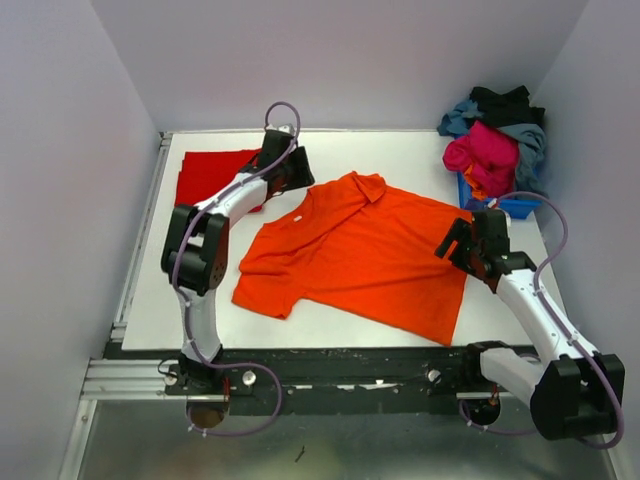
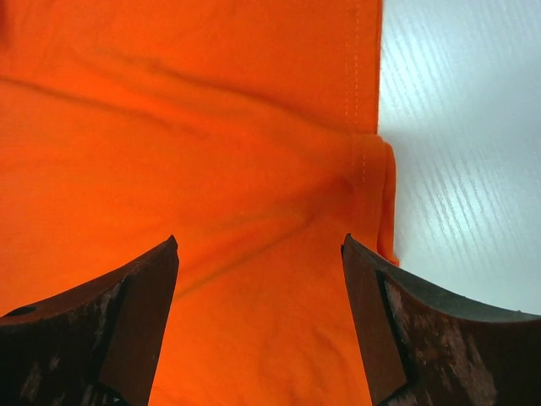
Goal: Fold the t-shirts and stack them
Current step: Flatten out the tshirt
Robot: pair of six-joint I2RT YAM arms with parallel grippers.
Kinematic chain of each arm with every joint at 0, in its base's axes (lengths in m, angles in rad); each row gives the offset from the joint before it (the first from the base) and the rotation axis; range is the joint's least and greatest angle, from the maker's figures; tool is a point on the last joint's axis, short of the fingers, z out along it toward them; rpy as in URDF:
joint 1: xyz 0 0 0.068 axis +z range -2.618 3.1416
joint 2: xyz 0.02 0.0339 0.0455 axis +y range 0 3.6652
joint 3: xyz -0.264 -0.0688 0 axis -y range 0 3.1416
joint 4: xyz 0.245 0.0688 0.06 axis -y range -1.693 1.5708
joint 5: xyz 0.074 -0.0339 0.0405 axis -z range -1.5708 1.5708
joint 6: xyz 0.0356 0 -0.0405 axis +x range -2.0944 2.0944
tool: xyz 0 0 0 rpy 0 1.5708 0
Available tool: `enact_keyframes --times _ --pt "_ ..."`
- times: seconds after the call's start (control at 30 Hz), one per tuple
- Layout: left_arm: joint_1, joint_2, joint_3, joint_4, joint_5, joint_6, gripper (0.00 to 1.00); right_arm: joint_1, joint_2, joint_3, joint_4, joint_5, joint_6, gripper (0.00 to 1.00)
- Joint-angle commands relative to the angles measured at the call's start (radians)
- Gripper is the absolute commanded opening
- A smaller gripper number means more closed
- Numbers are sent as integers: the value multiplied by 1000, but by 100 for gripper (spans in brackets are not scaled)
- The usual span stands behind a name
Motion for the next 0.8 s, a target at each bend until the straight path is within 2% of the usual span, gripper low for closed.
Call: enact_keyframes --times 0.0,0.2,0.4,0.47,0.57,0.6,0.67,0.77 --pt "-7 169 179 -163 18 86 64 2 -29 -15 29 -69 -45 86" --pt "-17 281 300 -208 -14 106 61 2 -27 -17 20 -78 -42 86" --pt "-34 394 418 -271 45 117 57 2 -43 -31 11 -73 -48 86" --pt "-31 421 444 -287 45 109 45 2 -41 -28 5 -76 -48 86" --pt "-27 439 464 -287 36 103 6 3 -35 -26 -5 -64 -38 86" --pt "-20 436 466 -286 21 101 0 2 -32 -26 -9 -55 -30 86" --pt "3 421 458 -281 -23 100 0 0 -12 -22 -20 -30 -13 86" --pt "65 378 428 -240 -1 84 0 2 25 -11 -48 5 13 85"
